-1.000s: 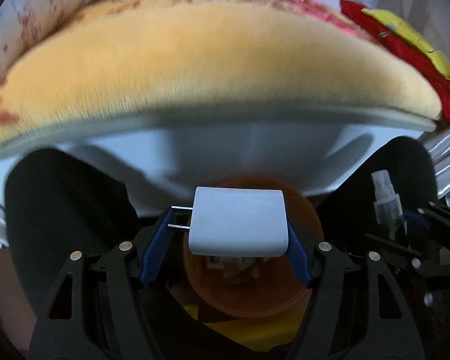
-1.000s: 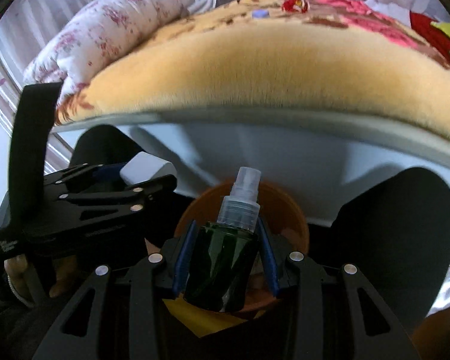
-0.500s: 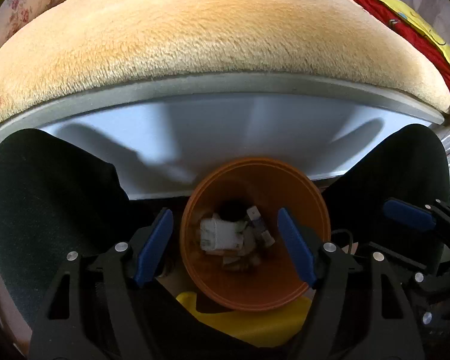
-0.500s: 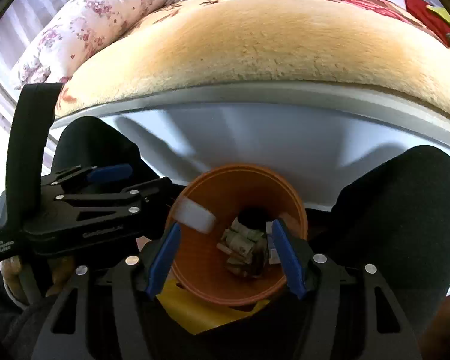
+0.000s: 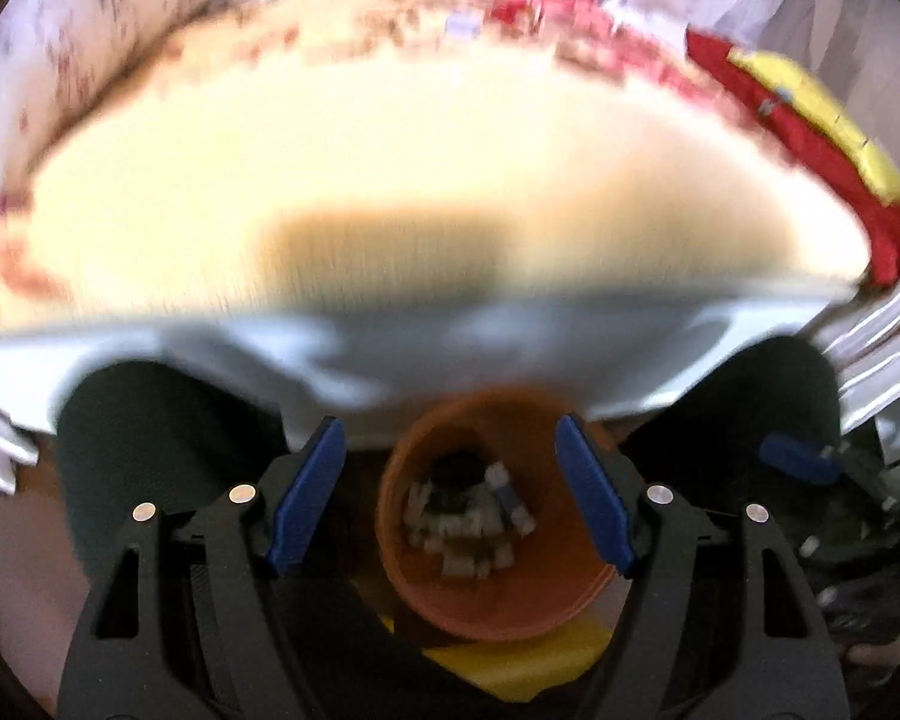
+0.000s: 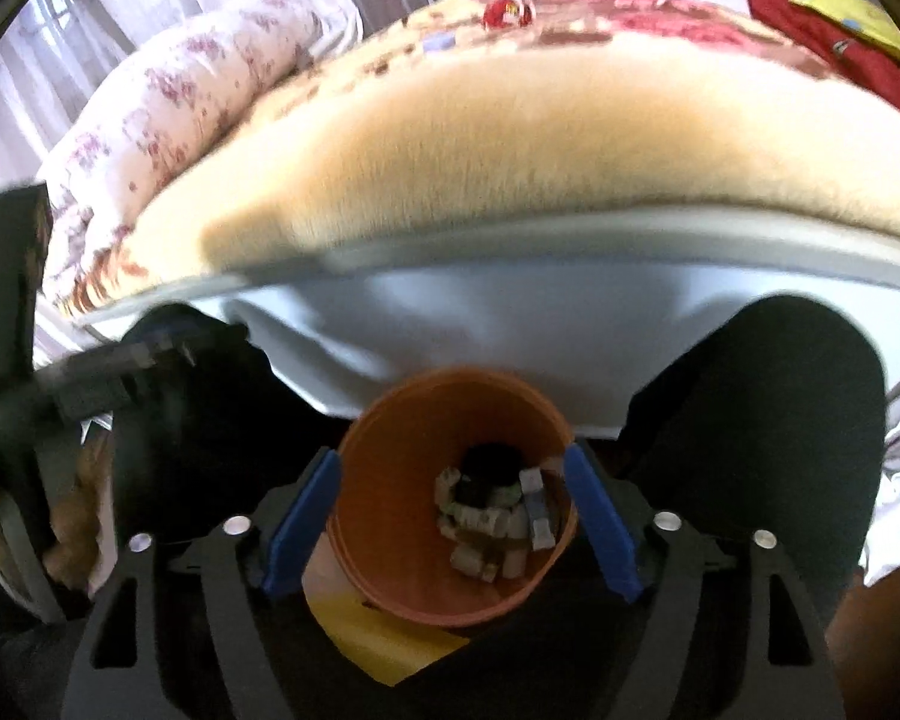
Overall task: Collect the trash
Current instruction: 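Grasp the lavender earbud case with the left tool while the right tool grasps the red knitted ornament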
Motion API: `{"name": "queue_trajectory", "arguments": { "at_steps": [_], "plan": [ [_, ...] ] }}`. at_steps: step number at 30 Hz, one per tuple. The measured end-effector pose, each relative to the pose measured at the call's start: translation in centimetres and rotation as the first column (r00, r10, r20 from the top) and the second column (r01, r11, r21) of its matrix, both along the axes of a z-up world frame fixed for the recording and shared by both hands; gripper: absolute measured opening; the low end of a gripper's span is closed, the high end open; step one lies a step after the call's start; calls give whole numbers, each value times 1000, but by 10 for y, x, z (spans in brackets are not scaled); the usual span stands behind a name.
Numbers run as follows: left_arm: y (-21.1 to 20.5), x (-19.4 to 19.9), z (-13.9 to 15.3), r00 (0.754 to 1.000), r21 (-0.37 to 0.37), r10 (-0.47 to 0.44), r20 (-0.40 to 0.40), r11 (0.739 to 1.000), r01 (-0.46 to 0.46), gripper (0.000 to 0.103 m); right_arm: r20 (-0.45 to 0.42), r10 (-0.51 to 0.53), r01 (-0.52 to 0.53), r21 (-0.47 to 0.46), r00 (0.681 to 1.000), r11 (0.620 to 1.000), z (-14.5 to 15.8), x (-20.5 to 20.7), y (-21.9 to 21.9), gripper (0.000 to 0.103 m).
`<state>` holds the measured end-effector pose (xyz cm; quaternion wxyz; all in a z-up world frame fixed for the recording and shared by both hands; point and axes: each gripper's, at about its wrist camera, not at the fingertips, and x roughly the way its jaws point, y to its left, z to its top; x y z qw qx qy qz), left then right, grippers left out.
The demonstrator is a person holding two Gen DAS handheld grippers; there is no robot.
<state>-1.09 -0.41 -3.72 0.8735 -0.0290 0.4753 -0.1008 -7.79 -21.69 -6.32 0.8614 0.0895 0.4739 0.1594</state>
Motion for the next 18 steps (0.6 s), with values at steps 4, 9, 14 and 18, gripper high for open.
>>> {"name": "queue_trajectory", "arguments": {
  "at_steps": [4,9,14,18],
  "plan": [
    [-5,45,50,989,73,-10,145,997,0,83,47,-6,4,41,999,999,12,2,-8,80],
    [-34,140,77,973,140,-76,218,989,46,85,87,-20,15,58,996,998,17,9,-15,80],
    [-61,235,61,980,123,-33,198,992,8,85,106,-21,18,31,994,999,16,16,-21,80],
    [-78,293,33,987,155,-18,159,988,-7,85,95,-48,44,53,994,998,14,23,-35,81]
  ]
}}
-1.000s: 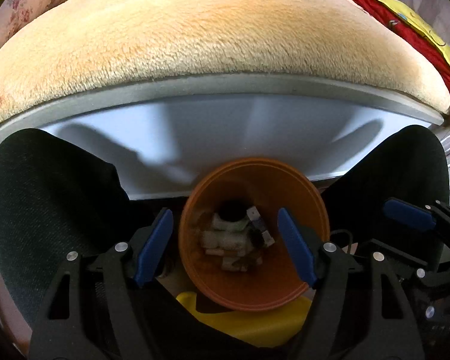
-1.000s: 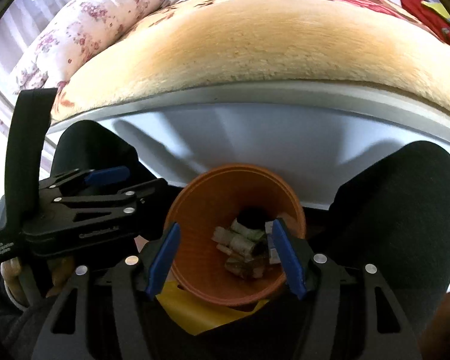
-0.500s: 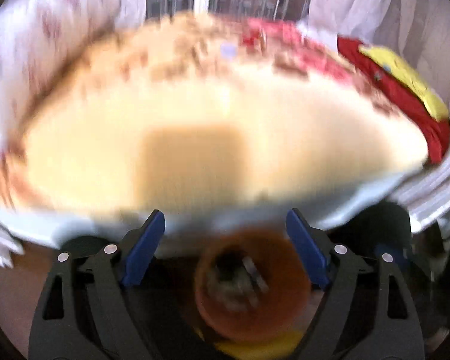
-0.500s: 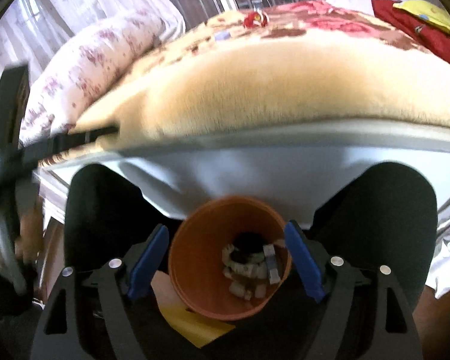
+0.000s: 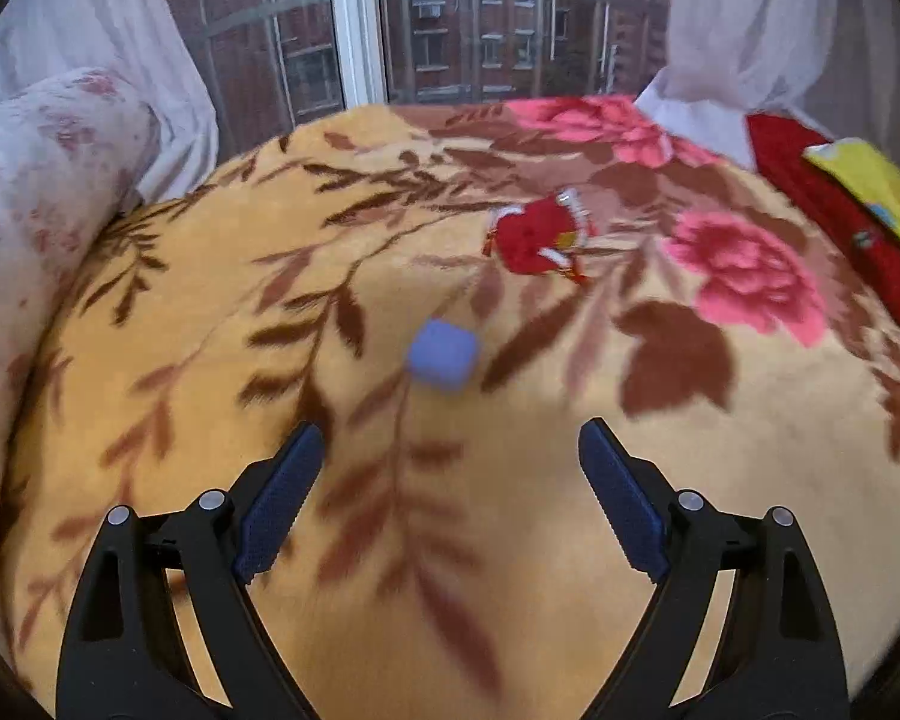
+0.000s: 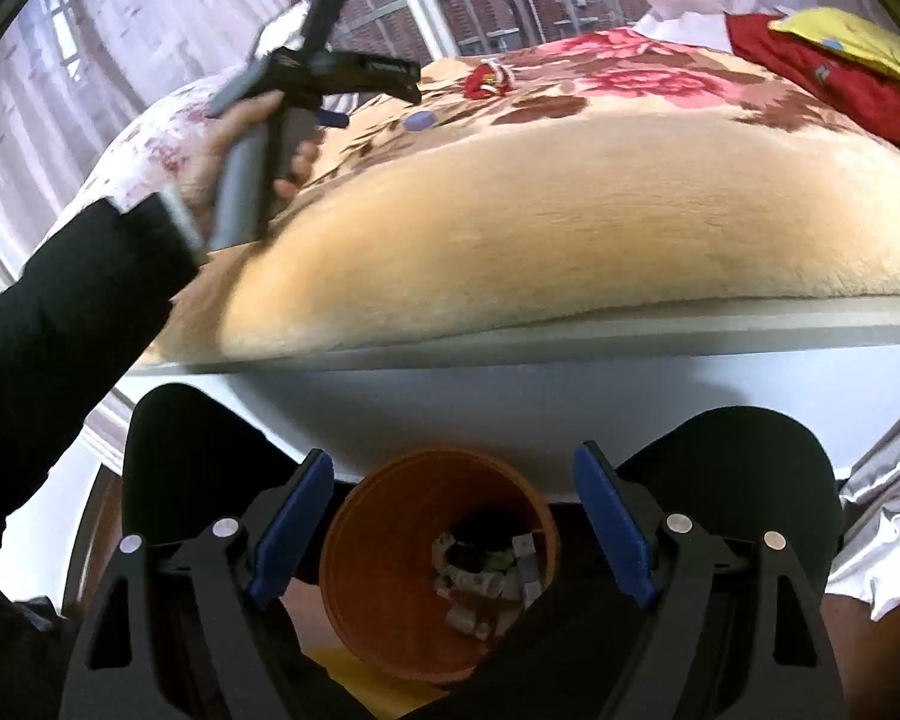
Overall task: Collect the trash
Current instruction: 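Grasp the lavender earbud case with the left tool while the right tool grasps the red knitted ornament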
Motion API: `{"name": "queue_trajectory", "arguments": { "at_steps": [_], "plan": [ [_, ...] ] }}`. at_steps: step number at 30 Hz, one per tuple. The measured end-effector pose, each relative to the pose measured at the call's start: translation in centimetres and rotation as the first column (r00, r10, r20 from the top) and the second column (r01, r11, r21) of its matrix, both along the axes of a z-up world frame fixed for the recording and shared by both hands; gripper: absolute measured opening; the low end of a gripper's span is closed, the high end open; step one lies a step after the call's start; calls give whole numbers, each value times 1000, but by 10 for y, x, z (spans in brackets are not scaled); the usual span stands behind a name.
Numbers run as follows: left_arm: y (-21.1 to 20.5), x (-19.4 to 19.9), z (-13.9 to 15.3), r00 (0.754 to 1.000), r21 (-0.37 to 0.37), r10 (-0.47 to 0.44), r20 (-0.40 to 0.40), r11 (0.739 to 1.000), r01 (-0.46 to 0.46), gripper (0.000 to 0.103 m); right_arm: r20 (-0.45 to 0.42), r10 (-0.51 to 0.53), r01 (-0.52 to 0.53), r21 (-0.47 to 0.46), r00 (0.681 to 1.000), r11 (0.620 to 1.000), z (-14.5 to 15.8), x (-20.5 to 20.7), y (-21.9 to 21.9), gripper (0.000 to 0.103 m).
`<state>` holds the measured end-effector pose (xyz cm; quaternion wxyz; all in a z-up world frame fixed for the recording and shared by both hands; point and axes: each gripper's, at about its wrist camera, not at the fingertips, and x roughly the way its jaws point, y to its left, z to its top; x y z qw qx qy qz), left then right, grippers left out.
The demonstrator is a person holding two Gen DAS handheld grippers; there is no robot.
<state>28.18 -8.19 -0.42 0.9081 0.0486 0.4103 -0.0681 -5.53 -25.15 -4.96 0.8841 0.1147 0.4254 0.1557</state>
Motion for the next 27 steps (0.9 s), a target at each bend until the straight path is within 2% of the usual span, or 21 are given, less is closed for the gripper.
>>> {"name": "queue_trajectory", "arguments": {
  "at_steps": [4,9,12,14,16,18,20,21,23,27],
  "plan": [
    [-1,30,-16,997,-30,-48,-62,998,46,85,-9,-34,35,37,999,999,-6,6,-16,82],
    [-2,51,-23,994,-29,-78,-72,997,76,85,1,-30,30,17,1000,999,-8,12,-17,83],
    [-2,61,-36,992,-3,-58,-108,998,58,73,1,-23,23,21,1000,1000,-8,12,-16,83],
    [-2,60,-33,995,-1,-57,-77,998,57,60,0,-18,18,32,1000,999,-7,13,-15,83],
    [4,63,-33,997,-18,-45,-70,999,44,42,-4,-16,16,36,1000,999,-7,13,-15,83],
    [15,64,-32,997,-70,-27,-71,997,22,35,-8,-12,12,27,1000,1000,-8,12,-11,83],
    [19,63,-30,997,-91,-24,-70,996,18,35,-14,-10,10,30,1000,999,-7,10,-8,83],
    [19,62,-29,997,-83,-22,-69,996,16,35,-17,-10,11,35,1000,999,-6,11,-7,83],
    [19,50,-19,997,-23,-12,-76,1000,10,35,-15,-1,2,37,1000,999,4,11,-6,83],
    [39,4,5,999,61,-16,-38,998,19,35,78,54,-54,1,995,999,52,24,-15,83]
  ]
}}
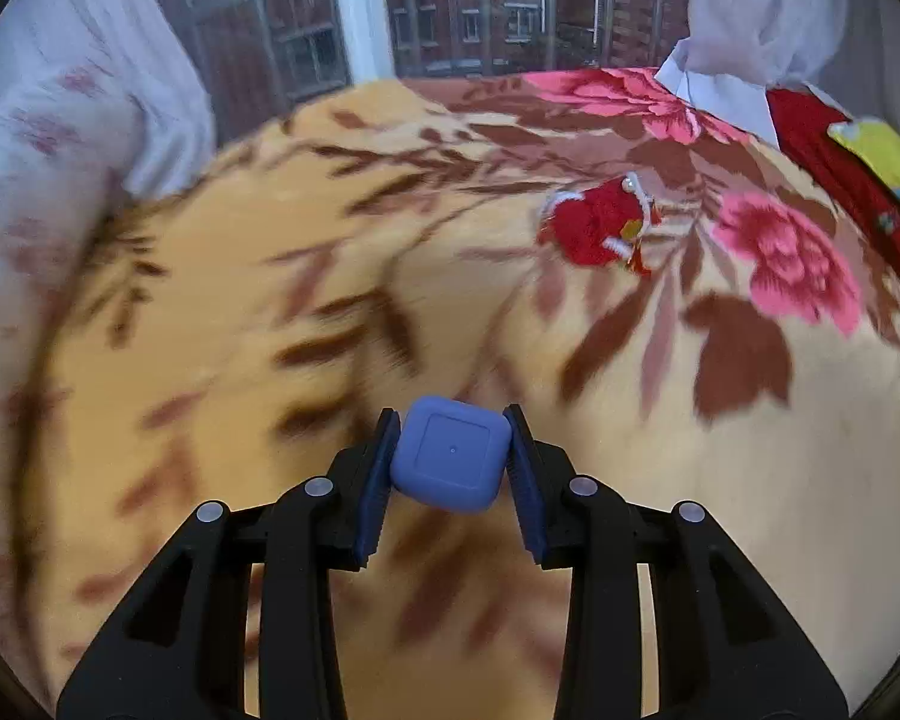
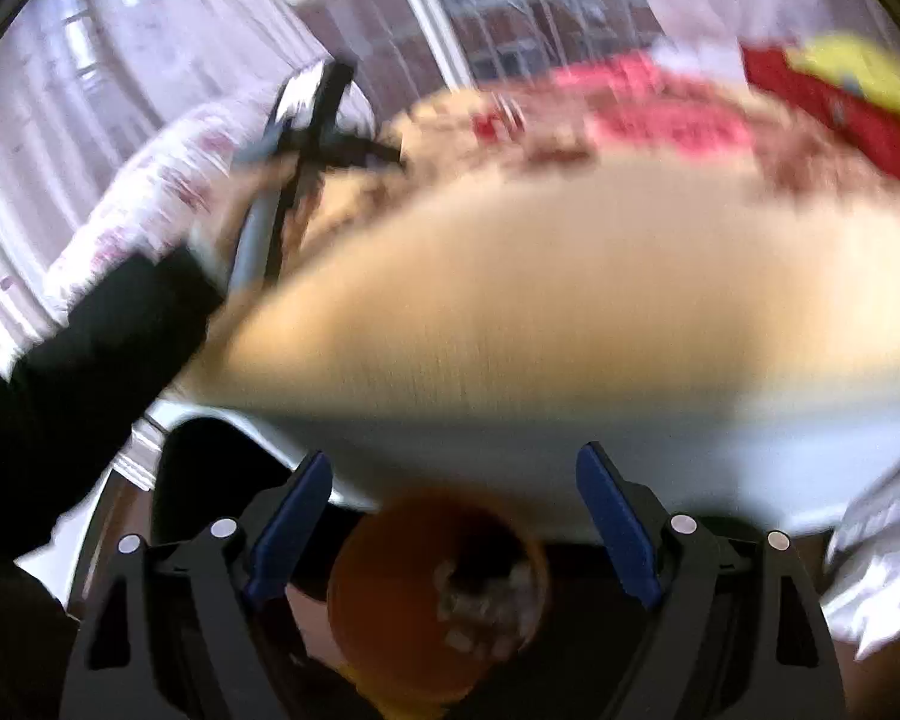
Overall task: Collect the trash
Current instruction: 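Grasp the lavender earbud case with the left tool while the right tool grasps the red knitted ornament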
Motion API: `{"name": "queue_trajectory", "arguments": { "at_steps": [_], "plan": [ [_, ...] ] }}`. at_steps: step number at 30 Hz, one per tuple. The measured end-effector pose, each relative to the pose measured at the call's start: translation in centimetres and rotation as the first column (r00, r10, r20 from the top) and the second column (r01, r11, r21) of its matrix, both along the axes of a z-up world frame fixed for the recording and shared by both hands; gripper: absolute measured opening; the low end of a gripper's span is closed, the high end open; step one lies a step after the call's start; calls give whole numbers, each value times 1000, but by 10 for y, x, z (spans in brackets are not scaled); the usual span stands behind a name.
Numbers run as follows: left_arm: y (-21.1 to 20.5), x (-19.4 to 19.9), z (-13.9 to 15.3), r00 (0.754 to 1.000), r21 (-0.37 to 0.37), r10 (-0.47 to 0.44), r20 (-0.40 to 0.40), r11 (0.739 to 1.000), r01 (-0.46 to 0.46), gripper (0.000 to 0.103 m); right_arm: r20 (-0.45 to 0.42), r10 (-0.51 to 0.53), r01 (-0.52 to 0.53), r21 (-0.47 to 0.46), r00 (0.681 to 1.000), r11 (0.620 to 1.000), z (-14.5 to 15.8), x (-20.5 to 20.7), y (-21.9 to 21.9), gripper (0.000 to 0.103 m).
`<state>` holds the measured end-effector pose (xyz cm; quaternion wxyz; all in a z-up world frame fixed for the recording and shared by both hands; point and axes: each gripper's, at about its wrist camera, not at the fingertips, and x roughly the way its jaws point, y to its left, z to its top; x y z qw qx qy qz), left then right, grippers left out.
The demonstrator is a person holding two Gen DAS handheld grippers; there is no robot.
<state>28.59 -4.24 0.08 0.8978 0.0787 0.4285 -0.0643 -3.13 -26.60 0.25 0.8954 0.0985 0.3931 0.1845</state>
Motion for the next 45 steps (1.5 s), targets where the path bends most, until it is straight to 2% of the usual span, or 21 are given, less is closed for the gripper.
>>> {"name": "queue_trajectory", "arguments": {
  "at_steps": [3,5,6,7,8,11,14,16,21,26,28,29,34,38,41,45],
  "plan": [
    [20,-16,-10,998,17,41,-41,999,-40,35,79,51,-50,-19,996,999,47,39,-2,87],
    [32,-21,-26,996,33,73,-56,997,-71,35,121,73,-68,-46,990,997,73,85,4,89],
    [35,-21,-33,994,35,87,-61,996,-85,35,132,79,-71,-62,988,996,80,114,8,89],
    [41,-20,-42,992,6,102,-74,995,-102,35,132,78,-68,-80,988,994,83,136,12,89],
    [44,-22,-43,993,-16,106,-54,994,-107,35,129,69,-56,-106,989,993,84,164,17,89],
    [44,-22,-44,993,-10,112,-34,994,-113,35,111,54,-37,-148,992,988,79,242,34,92],
    [42,-21,-45,993,0,111,-30,994,-111,35,91,48,-30,-195,995,980,64,309,51,98],
    [42,-21,-45,993,-11,112,-31,994,-112,35,65,39,-24,-219,997,975,51,348,59,98],
    [44,-20,-47,993,-32,113,-34,993,-114,35,-72,-41,27,-188,997,982,13,432,70,98],
    [46,-19,-47,993,-48,115,-33,992,-116,35,-134,-83,51,-229,987,972,-18,463,85,96],
    [47,-19,-47,993,-49,115,-33,992,-116,35,-129,-120,76,-301,984,951,-31,466,92,83],
    [47,-19,-47,993,-49,114,-33,992,-116,35,-109,-127,87,-316,986,945,-35,465,95,81],
    [47,-19,-47,993,-46,114,-33,992,-115,35,-59,-144,116,-333,988,936,-33,459,100,62],
    [48,-19,-47,993,-50,113,-33,992,-115,36,-30,-171,151,-343,985,927,-26,447,100,40],
    [48,-19,-47,993,-48,113,-33,992,-114,36,-36,-173,151,-340,984,928,-19,430,100,34],
    [48,-19,-47,993,-55,112,-32,992,-114,35,-36,-124,106,-326,992,939,-8,385,97,34]
  ]
}}
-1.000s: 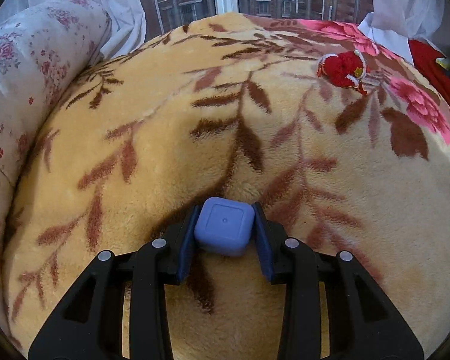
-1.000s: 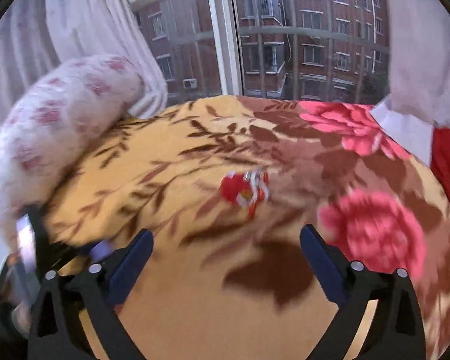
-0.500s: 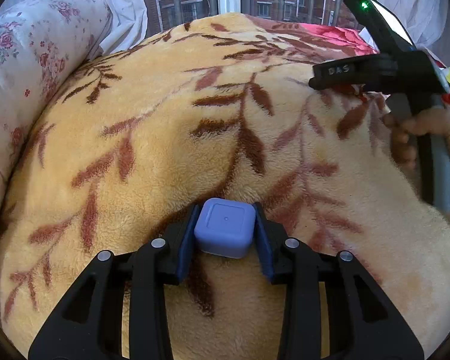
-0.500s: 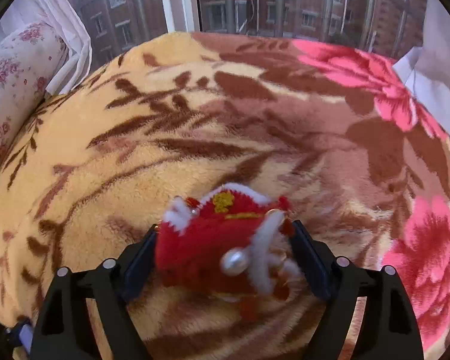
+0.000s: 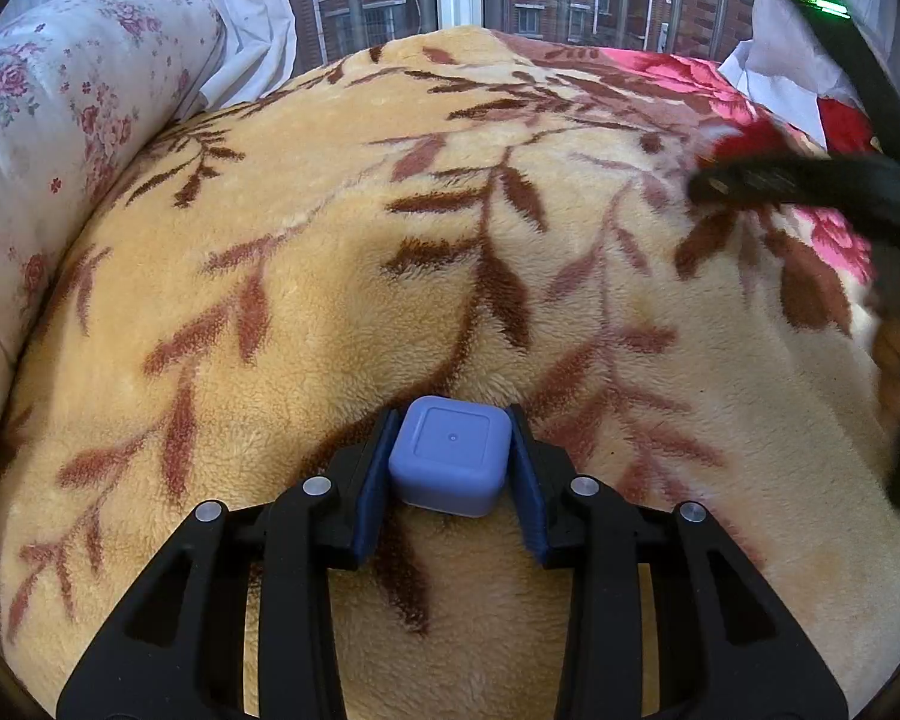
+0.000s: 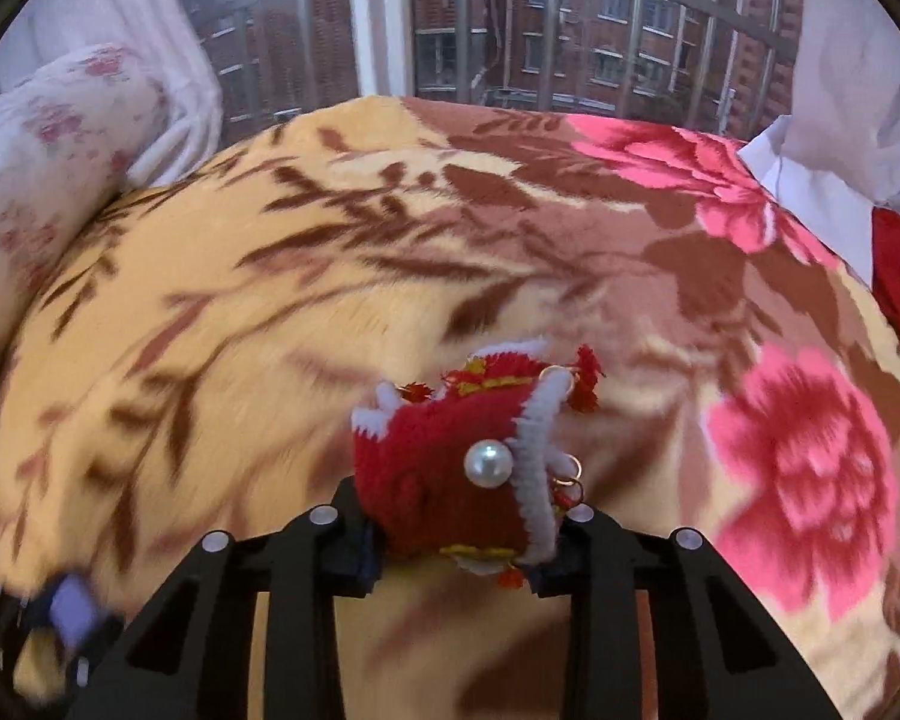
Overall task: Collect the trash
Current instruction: 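Grasp the lavender earbud case with the left tool while the right tool grasps the red knitted ornament, then lower both tools over the wastebasket and release the earbud case and ornament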
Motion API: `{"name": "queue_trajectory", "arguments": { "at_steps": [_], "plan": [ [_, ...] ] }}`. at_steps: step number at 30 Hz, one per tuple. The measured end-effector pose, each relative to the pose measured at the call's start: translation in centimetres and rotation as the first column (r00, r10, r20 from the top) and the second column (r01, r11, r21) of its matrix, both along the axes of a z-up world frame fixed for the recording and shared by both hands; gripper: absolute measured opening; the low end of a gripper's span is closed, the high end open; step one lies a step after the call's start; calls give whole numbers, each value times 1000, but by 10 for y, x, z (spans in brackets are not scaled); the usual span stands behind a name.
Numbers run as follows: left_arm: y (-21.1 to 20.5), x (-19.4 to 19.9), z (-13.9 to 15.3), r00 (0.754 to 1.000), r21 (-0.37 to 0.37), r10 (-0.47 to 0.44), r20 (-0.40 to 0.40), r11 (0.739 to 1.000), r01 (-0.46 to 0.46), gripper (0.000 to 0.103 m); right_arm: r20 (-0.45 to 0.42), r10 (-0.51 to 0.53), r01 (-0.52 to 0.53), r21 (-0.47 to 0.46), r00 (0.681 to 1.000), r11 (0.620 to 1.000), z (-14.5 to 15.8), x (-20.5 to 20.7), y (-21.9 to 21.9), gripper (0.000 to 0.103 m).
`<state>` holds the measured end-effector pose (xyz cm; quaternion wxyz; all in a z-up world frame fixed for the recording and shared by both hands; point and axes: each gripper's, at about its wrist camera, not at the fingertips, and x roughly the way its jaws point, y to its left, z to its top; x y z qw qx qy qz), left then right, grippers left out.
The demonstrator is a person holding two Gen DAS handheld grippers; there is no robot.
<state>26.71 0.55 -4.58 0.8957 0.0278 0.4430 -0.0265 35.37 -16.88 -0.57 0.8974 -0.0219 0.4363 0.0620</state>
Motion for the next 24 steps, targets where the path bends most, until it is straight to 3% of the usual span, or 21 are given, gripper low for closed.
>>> {"name": "queue_trajectory", "arguments": {
  "at_steps": [8,13,21,24],
  "plan": [
    [-2,-9,9,999,23,11,42,1000,-12,34,42,85,-89,91,995,992,21,-124,-19,34],
    [3,-41,36,996,-78,26,88,997,-19,34,107,126,-140,137,986,981,31,-211,-29,34],
    [-25,-148,74,991,-44,-23,132,999,29,34,198,190,-227,186,962,956,43,-327,-33,36],
    [-29,-186,75,990,-19,-35,137,999,38,34,218,231,-270,172,948,947,42,-369,-29,36]
  ]
}}
